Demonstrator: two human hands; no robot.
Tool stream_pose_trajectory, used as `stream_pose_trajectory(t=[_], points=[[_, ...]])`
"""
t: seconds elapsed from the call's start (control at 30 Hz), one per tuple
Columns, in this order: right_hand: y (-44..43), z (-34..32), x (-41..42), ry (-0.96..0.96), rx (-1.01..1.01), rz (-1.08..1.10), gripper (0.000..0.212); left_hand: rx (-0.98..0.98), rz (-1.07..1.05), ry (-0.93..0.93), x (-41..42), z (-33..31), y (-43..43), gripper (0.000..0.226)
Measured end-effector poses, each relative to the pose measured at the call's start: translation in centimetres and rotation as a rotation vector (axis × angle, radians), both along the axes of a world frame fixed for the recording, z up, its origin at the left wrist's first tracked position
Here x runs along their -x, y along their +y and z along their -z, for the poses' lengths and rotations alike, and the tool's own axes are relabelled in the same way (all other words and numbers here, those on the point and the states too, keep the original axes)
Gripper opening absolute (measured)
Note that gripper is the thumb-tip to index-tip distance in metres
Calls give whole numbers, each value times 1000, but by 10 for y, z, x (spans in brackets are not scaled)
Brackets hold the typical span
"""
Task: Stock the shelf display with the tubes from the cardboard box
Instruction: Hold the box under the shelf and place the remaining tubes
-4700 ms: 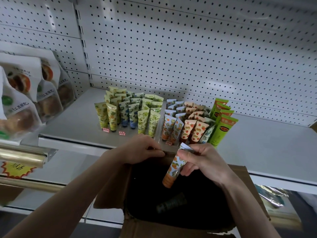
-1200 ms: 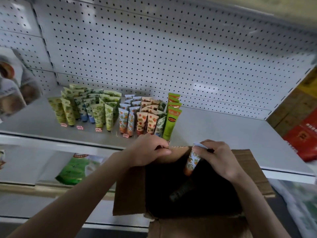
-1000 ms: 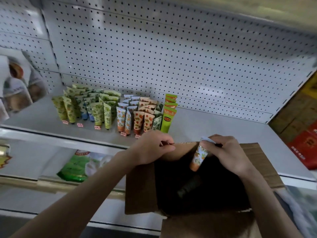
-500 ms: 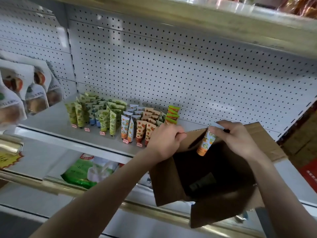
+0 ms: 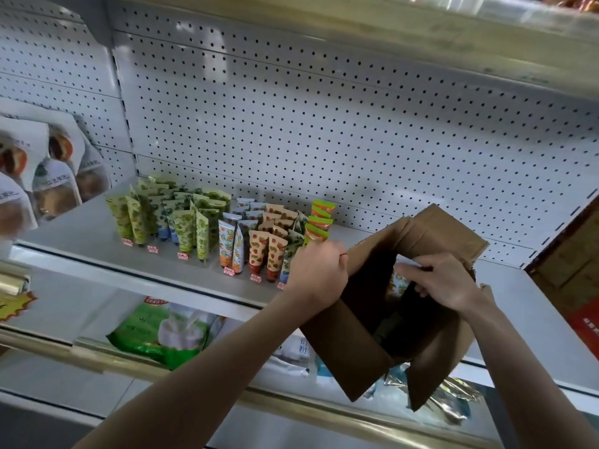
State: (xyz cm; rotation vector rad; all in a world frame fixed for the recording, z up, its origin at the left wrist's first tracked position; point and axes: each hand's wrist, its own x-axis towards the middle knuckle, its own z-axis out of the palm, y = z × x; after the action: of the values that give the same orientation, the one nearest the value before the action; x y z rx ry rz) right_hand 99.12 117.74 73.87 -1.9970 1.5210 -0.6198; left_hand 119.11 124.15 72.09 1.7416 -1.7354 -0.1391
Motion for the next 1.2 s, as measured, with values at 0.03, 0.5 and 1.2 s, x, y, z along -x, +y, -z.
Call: stream_pose_trajectory(t=[0.03,0.5,1.2], points=[[-3,0,0,33,-23,-7,23,-6,3,10,2,0,-3,24],[-32,6,-15,356,-165,-219,15,-3,10,156,0,3,-20,15],[-33,9,19,296,-2,-104,12,-231,346,-105,9,-25,-34,59]])
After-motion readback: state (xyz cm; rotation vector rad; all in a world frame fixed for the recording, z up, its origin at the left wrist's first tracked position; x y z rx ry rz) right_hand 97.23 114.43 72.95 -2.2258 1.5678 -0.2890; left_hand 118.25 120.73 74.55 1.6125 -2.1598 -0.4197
